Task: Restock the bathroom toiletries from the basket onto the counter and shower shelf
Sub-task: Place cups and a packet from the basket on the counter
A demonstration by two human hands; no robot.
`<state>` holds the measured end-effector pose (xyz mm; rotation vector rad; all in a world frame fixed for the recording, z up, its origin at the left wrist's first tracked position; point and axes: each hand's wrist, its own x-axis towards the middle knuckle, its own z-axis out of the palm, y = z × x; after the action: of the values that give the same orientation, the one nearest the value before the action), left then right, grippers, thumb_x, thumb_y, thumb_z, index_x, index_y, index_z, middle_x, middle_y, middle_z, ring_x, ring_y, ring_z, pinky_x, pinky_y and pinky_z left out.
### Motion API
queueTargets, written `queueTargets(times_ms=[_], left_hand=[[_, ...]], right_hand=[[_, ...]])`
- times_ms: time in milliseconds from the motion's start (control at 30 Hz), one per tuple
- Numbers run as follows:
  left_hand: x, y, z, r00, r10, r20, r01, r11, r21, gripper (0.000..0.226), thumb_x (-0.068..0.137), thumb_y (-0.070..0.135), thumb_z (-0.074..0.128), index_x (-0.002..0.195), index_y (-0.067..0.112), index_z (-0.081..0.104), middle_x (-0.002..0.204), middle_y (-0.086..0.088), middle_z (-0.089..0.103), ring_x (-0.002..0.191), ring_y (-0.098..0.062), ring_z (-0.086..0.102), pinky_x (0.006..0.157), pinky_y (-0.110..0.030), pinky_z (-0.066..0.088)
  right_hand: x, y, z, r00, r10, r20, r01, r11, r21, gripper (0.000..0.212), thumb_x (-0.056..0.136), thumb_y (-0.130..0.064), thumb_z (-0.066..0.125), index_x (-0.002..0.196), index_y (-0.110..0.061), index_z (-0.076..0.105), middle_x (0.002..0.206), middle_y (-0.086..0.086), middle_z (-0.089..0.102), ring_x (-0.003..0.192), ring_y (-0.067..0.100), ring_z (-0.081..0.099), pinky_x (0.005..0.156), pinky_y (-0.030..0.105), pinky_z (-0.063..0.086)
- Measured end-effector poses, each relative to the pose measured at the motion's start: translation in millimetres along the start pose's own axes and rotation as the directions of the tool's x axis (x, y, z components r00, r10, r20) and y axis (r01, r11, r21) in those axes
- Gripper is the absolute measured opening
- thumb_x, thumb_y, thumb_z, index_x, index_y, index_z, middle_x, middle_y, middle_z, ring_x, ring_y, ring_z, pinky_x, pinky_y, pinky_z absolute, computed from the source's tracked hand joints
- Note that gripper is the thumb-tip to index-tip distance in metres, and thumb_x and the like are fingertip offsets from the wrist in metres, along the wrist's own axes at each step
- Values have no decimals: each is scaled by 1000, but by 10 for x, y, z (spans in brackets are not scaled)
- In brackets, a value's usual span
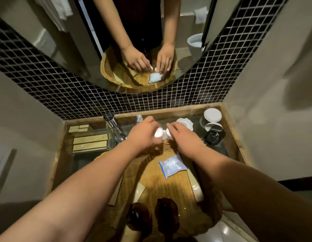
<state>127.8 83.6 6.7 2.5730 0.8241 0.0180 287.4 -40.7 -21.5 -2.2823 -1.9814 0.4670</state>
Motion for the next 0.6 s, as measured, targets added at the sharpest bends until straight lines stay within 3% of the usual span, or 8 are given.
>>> queueTargets(times_ms=[200,300,400,600], left_hand=[[422,104,72,1000,10,-18,-9,999,45,54,79,42,74,128,22,62,123,1,54,110,-21,57,81,-37,51],[619,153,177,1000,10,-22,-9,998,65,53,78,46,70,127,27,61,124,4,55,113,-19,56,76,-34,47],[814,236,277,1000,-4,-4,4,1000,9,53,77,46,71,125,25,63,120,1,57,110,-22,58,83,-37,51],[1203,265,521,996,14,92,-19,999,50,54,77,47,73,125,26,61,122,-1,57,110,-25,57,83,-37,48]], right_hand=[[77,296,-54,998,43,-53,-45,998,-32,76,90,-2,55,157,-14,22,154,6,32,138,27,32,99,40,46],[82,432,-9,987,147,-64,-141,986,95,61,98,-18,52,155,-16,29,152,5,37,136,26,38,100,41,46],[111,601,46,963,263,-62,-241,940,240,51,101,-29,50,148,-11,41,144,13,49,130,32,47,103,40,41],[211,900,171,933,329,-144,-271,908,321,45,97,-25,58,139,-8,55,131,17,60,117,33,56,97,40,44]])
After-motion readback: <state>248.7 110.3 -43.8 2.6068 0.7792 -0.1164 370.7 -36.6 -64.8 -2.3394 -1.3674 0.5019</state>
